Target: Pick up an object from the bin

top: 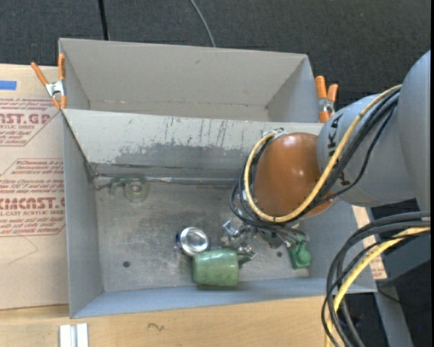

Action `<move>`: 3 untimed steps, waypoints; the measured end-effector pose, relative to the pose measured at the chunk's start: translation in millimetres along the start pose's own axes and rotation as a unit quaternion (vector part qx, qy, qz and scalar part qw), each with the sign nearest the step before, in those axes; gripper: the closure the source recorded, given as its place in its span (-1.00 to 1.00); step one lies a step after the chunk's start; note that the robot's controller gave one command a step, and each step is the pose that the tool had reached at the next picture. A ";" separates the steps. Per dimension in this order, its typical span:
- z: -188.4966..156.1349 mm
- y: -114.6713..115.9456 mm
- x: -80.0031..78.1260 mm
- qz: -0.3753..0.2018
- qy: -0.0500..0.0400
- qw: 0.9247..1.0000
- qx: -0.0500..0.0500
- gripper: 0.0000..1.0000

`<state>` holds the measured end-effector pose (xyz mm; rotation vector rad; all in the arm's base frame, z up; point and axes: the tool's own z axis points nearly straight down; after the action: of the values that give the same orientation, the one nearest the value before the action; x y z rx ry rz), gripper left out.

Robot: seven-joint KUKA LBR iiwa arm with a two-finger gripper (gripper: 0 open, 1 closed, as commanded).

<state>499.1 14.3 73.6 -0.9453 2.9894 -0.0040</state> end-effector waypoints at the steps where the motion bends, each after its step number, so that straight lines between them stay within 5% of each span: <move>1: 0.0 -0.1 -0.4 0.000 -0.001 1.000 0.000 1.00; 2: 2.2 1.6 0.9 0.000 0.001 1.000 -0.001 -1.00; 3: 1.1 55.7 -27.9 -0.079 -0.002 0.997 0.001 -1.00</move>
Offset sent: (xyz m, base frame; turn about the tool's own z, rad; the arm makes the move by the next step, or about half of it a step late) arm 0.0000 0.0000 0.0000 0.0000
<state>489.9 75.9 72.4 -1.1757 2.9013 -0.0061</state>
